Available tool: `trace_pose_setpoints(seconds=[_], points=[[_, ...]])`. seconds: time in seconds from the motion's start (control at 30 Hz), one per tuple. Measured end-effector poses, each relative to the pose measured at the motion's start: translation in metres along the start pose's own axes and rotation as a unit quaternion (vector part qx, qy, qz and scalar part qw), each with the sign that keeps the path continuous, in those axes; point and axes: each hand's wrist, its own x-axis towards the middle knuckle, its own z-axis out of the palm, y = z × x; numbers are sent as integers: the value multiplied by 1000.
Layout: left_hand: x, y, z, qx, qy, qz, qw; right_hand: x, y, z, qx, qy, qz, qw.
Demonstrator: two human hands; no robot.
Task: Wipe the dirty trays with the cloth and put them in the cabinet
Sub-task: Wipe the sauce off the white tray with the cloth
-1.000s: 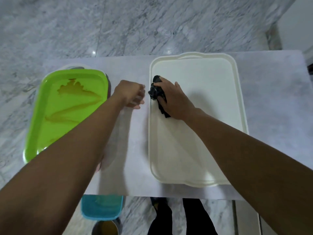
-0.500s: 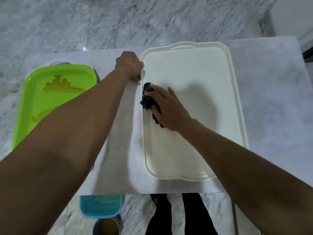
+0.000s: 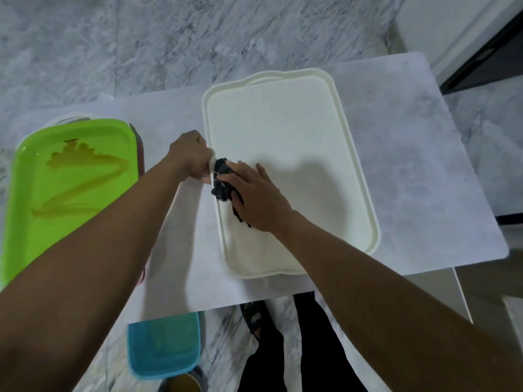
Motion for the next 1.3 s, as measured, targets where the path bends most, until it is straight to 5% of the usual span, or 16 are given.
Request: trace_pose_setpoints(seconds=[0.43, 0.6, 0.8, 1.07, 1.3], points=[[-7, 0, 7, -1, 58, 15, 998, -81, -23, 12, 78, -40, 18, 996], [-37, -16, 22, 12, 122, 57, 991, -91, -20, 3, 12, -86, -12, 996], [-79, -43, 53, 126, 114, 51, 984, -93, -21, 3, 1, -92, -2, 996], [-86, -36, 57, 87, 150, 24, 985, -112, -8, -5, -13, -151, -77, 985], [-86, -31, 57, 137, 136, 8, 981, -136, 26, -43, -35, -183, -55, 981]])
